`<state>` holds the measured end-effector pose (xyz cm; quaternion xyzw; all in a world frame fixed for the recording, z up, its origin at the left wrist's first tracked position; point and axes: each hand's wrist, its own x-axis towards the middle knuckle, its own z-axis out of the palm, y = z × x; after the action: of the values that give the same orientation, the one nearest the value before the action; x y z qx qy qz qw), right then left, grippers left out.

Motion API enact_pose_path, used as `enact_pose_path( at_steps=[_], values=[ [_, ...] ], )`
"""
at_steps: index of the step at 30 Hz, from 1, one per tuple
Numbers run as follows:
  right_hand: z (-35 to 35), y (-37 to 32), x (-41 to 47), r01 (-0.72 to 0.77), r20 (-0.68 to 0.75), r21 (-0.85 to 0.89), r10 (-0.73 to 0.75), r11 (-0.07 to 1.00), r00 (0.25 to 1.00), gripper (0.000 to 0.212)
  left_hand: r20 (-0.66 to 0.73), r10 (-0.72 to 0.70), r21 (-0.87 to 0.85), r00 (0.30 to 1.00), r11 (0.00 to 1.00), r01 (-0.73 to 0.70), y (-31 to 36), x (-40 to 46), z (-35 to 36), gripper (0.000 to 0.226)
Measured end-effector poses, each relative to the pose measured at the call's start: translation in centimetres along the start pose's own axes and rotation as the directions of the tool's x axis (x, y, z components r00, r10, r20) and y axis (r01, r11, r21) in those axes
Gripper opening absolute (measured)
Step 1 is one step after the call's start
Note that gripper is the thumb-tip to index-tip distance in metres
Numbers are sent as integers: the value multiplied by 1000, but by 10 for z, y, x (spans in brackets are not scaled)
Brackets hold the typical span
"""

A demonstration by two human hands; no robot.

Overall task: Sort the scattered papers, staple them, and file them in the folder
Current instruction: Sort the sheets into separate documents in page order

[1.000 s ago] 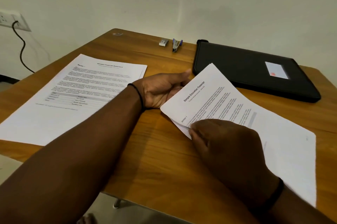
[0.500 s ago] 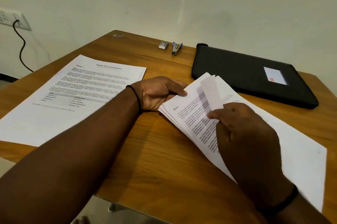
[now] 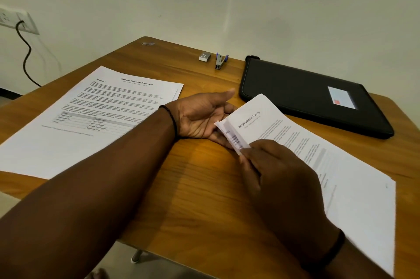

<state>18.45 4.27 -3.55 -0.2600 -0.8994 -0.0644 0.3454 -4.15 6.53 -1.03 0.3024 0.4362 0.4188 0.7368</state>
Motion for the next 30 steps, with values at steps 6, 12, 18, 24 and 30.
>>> enact_pose_path(
  at_steps=[6,12,18,24,30],
  values=[
    [-1,4,-2,-112,54,101,107,989,993,30,-44,21,-10,999,1000,-21,0,0,-1,56],
    [-6,10,7,-289,23,320,297,902,954,26,-35,0,-121,999,993,-5,0,2,-4,48],
    [-20,25,15,-363,-87,345,414,866,906,33,-9,-23,-91,1000,996,22,0,-1,-2,35],
    [-15,29,12,-258,-115,186,282,948,953,46,29,-18,-63,999,998,19,1,0,-4,39],
    [-2,10,4,-84,94,136,72,987,993,46,67,-17,-66,998,998,21,2,-2,-4,36]
  ],
)
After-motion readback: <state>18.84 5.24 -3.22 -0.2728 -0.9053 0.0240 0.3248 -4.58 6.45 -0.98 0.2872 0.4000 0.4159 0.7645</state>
